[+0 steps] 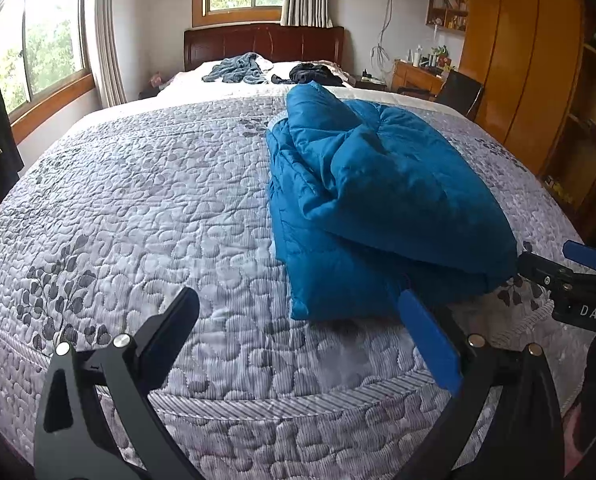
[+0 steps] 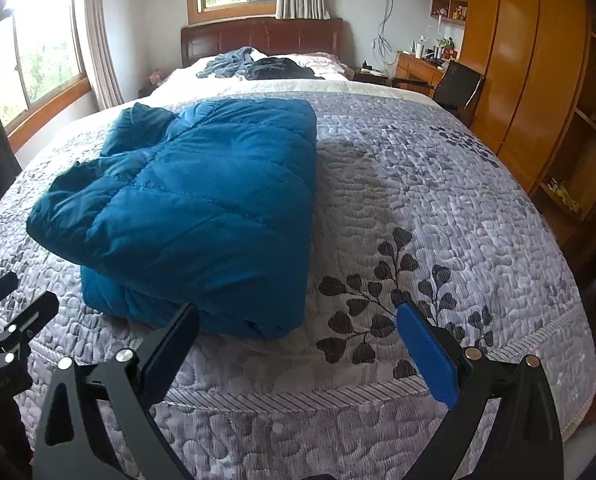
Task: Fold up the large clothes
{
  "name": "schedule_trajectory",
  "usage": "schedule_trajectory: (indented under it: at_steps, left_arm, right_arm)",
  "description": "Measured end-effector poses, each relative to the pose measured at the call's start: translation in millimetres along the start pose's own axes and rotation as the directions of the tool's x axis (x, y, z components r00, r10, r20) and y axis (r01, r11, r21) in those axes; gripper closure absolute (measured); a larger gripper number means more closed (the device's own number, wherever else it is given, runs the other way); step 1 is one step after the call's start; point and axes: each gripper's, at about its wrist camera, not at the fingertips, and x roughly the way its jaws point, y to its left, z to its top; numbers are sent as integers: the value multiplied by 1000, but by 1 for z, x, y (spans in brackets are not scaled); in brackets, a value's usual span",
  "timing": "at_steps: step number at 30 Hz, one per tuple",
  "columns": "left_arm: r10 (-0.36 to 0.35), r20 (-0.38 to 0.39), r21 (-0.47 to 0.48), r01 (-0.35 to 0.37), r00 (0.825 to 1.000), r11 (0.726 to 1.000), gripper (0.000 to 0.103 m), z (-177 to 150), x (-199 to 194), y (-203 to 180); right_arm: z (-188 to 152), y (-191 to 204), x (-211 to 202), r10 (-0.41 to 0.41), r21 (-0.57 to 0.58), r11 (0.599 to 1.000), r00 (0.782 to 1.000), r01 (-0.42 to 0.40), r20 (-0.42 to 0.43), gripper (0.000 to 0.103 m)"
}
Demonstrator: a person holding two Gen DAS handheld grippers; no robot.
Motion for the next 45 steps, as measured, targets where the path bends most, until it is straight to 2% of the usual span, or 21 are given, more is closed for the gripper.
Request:
schedule_trajectory:
  at_steps: [45]
  left_arm:
    - [-1,-13,4,1,1000,1000,4,-1,0,-1]
  right_arm:
    - [-1,1,8,-6,-22,1000,1000,6,-27,4]
